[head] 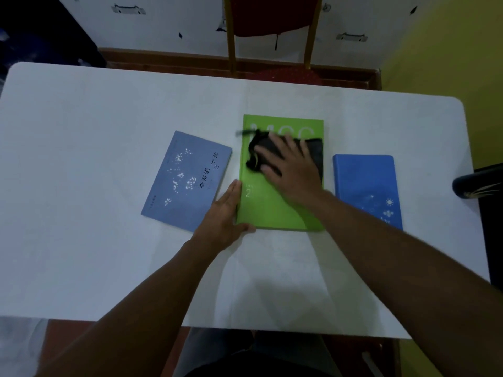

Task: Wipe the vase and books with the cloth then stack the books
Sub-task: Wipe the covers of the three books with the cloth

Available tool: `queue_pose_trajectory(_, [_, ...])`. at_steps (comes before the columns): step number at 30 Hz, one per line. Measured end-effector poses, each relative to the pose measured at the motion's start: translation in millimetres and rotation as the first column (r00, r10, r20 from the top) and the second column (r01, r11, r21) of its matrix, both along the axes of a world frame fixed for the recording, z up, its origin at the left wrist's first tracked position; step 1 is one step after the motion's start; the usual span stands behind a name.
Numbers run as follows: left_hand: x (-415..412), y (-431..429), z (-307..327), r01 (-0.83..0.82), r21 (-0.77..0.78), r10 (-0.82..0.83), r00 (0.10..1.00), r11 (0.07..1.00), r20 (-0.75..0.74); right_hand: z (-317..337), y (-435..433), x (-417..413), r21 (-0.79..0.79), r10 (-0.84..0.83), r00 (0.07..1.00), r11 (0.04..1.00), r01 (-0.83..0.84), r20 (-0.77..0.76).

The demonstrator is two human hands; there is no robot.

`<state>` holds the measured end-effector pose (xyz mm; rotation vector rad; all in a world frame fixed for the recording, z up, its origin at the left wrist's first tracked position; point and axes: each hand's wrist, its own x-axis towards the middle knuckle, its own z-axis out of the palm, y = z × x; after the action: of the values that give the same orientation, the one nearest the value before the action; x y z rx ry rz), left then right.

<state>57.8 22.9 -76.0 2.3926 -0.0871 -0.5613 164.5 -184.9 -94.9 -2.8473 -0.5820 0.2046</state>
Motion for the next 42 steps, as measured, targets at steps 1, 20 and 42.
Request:
queue_pose_trajectory(1, [0.0, -0.7, 0.2, -0.002, 0.007, 0.002, 1.0, 1.0, -0.008, 1.4, 2.3, 18.2, -0.012, -0.05, 0.998, 0.999, 0.05, -0.023])
queue_pose_trajectory(20, [2.2, -1.7, 4.4, -0.002, 0.018, 0.002, 1.0, 1.0, -0.018, -4.2, -52.1, -77.9, 0.079, 0.16, 0.987, 0.984, -0.16, 0.014])
queue_pose_trajectory(42, [-19.2, 7.1, 11.7, -0.053, -0.138, 0.059, 0.997, 0.989, 0.041, -2.3, 9.5, -122.2, 0.363, 0.166, 0.986, 0.918, -0.159, 0.012])
